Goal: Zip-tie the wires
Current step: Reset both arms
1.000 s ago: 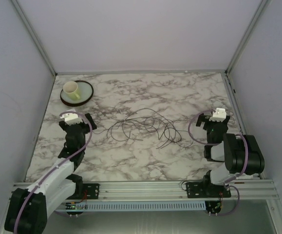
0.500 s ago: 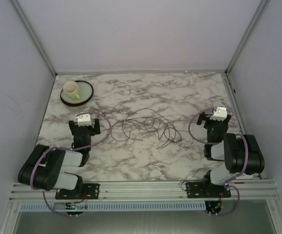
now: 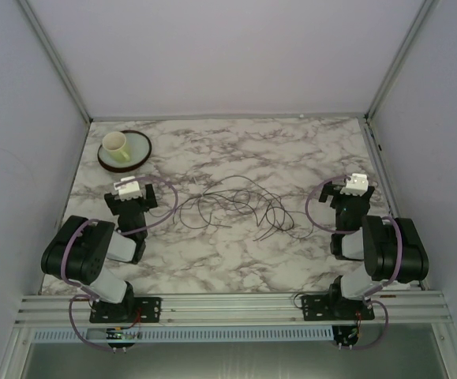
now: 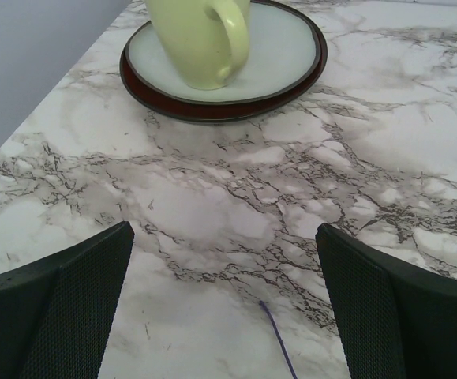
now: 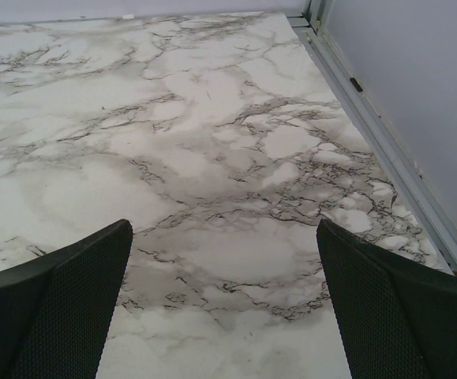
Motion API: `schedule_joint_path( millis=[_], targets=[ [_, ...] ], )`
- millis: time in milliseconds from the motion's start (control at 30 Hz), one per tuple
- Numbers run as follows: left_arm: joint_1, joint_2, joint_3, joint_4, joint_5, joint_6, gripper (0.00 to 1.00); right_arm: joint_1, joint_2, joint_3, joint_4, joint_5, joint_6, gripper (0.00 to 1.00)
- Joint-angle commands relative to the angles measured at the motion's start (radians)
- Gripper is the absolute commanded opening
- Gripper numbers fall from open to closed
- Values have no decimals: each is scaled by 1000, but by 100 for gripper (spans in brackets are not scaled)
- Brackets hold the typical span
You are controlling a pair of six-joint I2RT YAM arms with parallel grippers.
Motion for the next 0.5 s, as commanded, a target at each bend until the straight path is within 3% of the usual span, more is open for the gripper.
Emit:
schedule_joint_path(
  millis=[0, 467],
  targets=[
    [5, -4, 16, 32, -16, -18, 100, 0, 5, 17, 34, 1, 8, 99],
    [5, -4, 15, 32, -15, -17, 100, -1, 4, 16, 35, 1, 8, 99]
  ],
)
